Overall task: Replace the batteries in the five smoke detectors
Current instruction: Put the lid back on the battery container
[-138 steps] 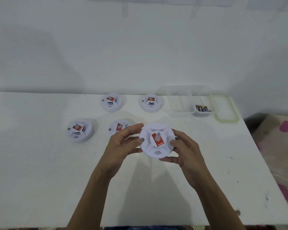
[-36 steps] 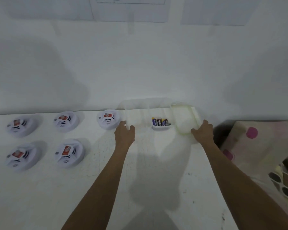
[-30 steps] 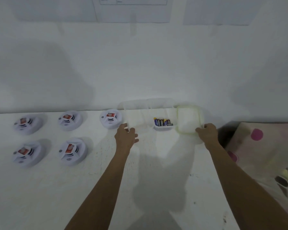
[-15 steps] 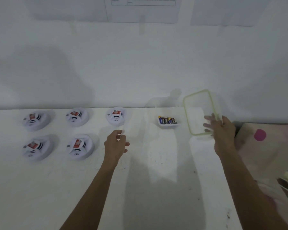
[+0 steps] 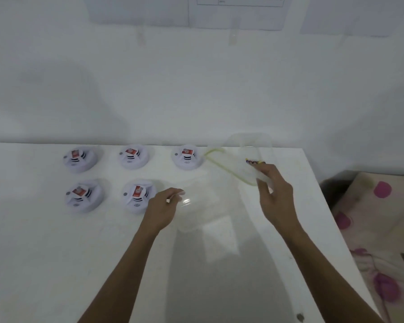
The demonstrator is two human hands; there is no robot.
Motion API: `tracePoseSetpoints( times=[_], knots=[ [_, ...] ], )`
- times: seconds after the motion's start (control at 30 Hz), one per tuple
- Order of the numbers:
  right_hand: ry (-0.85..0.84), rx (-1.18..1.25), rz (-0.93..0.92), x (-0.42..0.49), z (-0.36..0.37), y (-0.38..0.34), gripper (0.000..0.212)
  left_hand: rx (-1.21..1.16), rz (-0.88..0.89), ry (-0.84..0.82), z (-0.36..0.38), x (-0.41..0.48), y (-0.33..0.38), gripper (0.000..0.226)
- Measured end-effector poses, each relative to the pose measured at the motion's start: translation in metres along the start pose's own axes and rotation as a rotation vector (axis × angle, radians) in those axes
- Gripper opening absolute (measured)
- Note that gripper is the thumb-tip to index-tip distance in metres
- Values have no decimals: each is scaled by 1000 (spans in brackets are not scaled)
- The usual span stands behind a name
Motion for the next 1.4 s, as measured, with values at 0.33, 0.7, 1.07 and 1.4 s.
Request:
tracePoseSetpoints(
  times=[0.33, 0.7, 1.07, 1.4],
  knots=[
    [-277, -490, -533, -65, 63, 3, 29, -147, 36, -136, -25, -15, -19, 32],
    [-617, -516, -377, -76, 61, 9, 25, -446, -90, -36, -40, -32, -29, 24],
    [-680, -482, -368, -71, 58, 4, 39, -276, -48, -46, -37, -42, -32, 27],
    [-464, -318, -152, -81, 63, -2, 30, -310, -43, -65, -36, -45, -30, 28]
  ],
)
Point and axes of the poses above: each hand's wrist, its own x-axis towards the middle knuckle, its own z-axis out of the palm, y = z × x, the point moved 2 cm from there along x, towards the middle knuckle, and after that the axes turned 3 degrees about x, right-handed, at the moved point
